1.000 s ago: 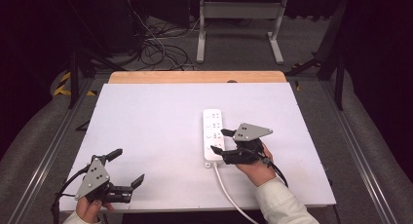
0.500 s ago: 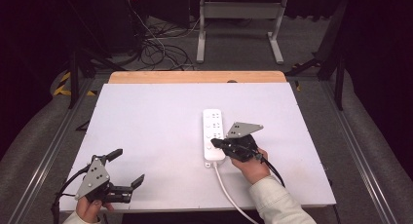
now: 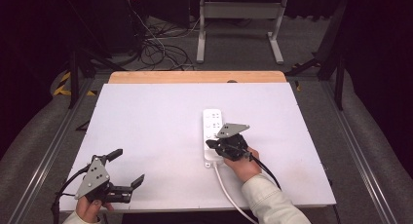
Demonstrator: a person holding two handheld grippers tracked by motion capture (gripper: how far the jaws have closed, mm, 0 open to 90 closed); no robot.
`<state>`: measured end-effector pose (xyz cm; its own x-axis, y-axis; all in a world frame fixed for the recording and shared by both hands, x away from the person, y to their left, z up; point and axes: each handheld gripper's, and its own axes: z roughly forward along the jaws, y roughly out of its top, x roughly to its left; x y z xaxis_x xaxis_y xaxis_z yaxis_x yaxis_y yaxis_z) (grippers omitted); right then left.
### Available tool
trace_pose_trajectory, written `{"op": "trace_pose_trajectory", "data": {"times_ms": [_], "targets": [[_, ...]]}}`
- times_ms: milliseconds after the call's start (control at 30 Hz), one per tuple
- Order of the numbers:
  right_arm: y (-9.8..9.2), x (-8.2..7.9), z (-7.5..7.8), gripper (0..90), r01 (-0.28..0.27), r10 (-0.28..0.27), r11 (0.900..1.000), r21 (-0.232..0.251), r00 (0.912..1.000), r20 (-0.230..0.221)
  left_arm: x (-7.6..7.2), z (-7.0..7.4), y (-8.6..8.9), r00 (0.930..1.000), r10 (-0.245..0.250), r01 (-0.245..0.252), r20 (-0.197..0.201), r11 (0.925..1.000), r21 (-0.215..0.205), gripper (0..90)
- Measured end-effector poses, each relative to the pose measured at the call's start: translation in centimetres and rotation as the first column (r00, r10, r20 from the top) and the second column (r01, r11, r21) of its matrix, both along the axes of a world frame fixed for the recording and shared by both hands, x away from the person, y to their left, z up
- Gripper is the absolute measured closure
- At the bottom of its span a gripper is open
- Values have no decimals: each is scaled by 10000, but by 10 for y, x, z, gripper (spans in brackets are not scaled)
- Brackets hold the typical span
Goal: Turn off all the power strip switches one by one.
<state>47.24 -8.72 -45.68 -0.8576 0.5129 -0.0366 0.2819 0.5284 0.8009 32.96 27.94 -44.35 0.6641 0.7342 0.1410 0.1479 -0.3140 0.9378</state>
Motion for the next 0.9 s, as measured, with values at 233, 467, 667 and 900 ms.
{"op": "trace_pose_trajectory", "data": {"times_ms": [233, 467, 667, 900], "targets": [[2, 2, -6, 900, 53, -53, 9996, -294, 10000, -18, 0, 0, 0, 10000, -3, 3, 0, 10000, -20, 10], [3, 3, -8, 900, 100, -100, 9992, -383, 9999, -18, 0, 0, 0, 10000, -10, 10, 6, 10000, -4, 10], [4, 2, -10, 900, 130, -124, 9985, -541, 9999, 109, 0, 0, 0, 10000, -63, 63, -7, 10000, 64, 10], [5, 2, -11, 900, 142, -127, 9983, -563, 9995, 276, 1, 0, 0, 10000, -55, 55, -6, 10000, 76, 9]]}}
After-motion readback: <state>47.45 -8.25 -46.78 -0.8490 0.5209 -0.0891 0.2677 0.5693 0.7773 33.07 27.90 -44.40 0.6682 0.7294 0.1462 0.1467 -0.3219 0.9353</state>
